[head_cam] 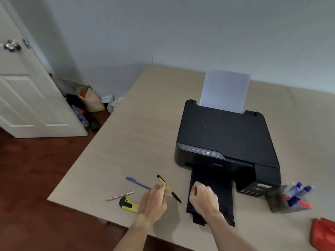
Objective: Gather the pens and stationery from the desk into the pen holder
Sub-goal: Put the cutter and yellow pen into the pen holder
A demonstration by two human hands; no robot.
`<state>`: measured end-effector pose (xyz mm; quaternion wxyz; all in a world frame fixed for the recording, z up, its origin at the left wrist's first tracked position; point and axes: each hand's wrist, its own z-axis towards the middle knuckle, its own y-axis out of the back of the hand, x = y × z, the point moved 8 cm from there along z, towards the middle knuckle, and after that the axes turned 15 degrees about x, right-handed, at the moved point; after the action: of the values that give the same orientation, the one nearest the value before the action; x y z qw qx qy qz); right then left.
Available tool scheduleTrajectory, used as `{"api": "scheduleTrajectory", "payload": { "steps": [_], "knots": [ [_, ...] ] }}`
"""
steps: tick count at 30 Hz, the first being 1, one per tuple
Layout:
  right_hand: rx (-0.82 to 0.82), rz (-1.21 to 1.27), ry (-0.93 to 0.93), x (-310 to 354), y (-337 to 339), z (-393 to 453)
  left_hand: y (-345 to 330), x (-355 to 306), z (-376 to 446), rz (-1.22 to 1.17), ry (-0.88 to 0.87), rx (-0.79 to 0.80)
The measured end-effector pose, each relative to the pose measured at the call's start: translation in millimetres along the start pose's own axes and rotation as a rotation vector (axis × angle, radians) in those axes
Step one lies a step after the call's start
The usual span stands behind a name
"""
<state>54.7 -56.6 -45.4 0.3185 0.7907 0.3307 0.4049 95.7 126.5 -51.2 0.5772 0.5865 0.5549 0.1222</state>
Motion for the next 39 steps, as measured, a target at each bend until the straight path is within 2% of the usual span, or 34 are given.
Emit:
{"api": "scheduleTrajectory", "payload": {
  "steps": [7, 12, 19, 22, 25, 28, 31, 33, 39],
  "knots": [
    [0.11, -0.16, 0.105, 85, -58, 25, 10, 94, -50, 0.097, 0.163, 0.077],
    [0.153, -0.253, -0.014, 89, -85, 33, -1, 132, -62, 0.165, 0.182, 0.052],
    [0.22, -0.419, -0.025, 81, -104, 30, -13, 145, -61, 0.241, 0.237, 0.09],
    [0.144, -0.491, 0.047, 88, -96, 17, -16, 142, -61, 0.333, 0.292, 0.105],
    [0.034, -0.398, 0.179, 94, -81, 9, -11, 136, -63, 0.388, 0.317, 0.085],
    [-0.057, -0.23, 0.269, 84, -55, 5, -6, 125, -63, 0.416, 0.248, 0.058],
    [-0.122, -0.065, 0.266, 59, -22, -3, 5, 104, -55, 0.243, 0.163, 0.037],
    [-0.173, -0.054, 0.265, 36, -2, -12, 12, 84, -44, 0.085, 0.108, -0.005],
    [-0.374, -0.101, 0.103, -74, 68, -49, 4, -34, 0, 0.135, -0.301, -0.001]
  ]
}}
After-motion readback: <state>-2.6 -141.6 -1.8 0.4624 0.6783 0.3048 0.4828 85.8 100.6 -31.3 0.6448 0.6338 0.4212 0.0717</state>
